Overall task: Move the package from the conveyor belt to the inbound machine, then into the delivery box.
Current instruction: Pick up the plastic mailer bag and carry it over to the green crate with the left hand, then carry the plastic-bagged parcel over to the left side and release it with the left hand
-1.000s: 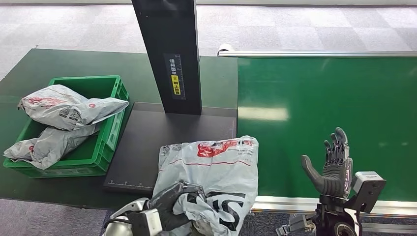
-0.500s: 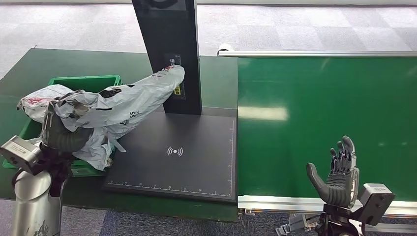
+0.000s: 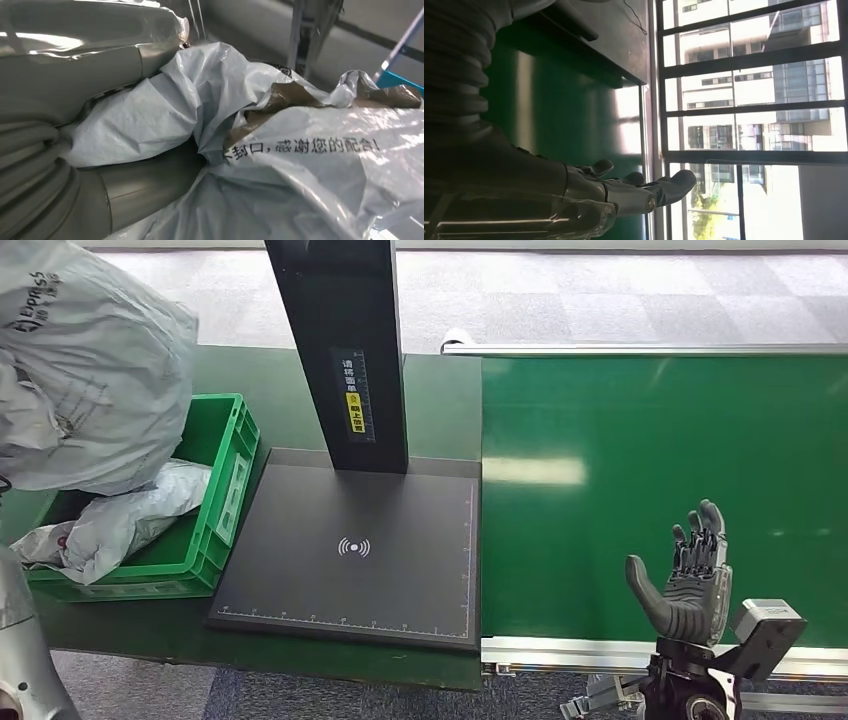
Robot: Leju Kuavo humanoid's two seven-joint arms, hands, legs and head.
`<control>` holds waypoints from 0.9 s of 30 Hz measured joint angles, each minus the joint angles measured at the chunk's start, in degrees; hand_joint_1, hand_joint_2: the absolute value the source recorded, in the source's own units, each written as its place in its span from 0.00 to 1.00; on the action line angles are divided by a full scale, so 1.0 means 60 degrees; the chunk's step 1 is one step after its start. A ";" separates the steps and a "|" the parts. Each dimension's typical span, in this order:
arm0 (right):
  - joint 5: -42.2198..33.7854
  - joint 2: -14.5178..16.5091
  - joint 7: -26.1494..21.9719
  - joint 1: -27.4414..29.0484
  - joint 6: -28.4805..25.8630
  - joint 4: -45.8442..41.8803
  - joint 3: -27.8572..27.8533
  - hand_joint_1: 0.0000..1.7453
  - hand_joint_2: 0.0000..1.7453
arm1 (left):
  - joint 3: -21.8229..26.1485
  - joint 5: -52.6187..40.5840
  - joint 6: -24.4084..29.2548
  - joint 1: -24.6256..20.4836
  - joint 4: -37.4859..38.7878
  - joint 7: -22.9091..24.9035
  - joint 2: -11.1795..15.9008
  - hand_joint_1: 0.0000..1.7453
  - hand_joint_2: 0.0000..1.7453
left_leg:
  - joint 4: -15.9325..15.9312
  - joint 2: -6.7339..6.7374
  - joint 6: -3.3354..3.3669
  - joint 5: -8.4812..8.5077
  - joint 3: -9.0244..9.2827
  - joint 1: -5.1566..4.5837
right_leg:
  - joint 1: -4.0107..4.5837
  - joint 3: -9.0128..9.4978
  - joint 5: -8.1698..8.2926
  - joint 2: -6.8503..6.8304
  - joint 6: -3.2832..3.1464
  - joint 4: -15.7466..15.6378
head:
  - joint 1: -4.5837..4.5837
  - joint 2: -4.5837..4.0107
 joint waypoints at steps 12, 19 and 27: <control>-0.0285 -0.0300 0.0010 -0.0244 -0.0206 0.0302 0.0430 0.00 1.00 | 0.0159 0.0137 -0.0010 -0.0522 0.1651 0.0386 0.1351 1.00 1.00 | 0.0001 0.0008 -0.0001 -0.0002 -0.0008 -0.0004 | -0.0003 -0.0012 -0.0002 0.0010 -0.0001 -0.0001 | 0.0002 0.0000; -0.0502 -0.0506 -0.0086 -0.0109 -0.0288 0.0373 0.0648 0.00 1.00 | 0.1018 0.4340 -0.1702 -0.0699 0.1910 0.0234 0.1786 1.00 1.00 | 0.0000 0.0027 -0.0001 -0.0002 -0.0014 0.0000 | 0.0001 -0.0029 -0.0003 0.0033 -0.0003 0.0000 | 0.0002 0.0000; -0.0646 -0.0581 -0.0153 -0.0153 -0.0354 0.0468 0.0782 0.00 1.00 | 0.0574 0.1163 -0.0122 0.0167 0.1634 -0.0324 0.1810 1.00 1.00 | 0.0001 0.0018 0.0001 -0.0004 -0.0014 -0.0013 | -0.0015 -0.0027 -0.0004 0.0030 -0.0002 -0.0003 | 0.0001 0.0000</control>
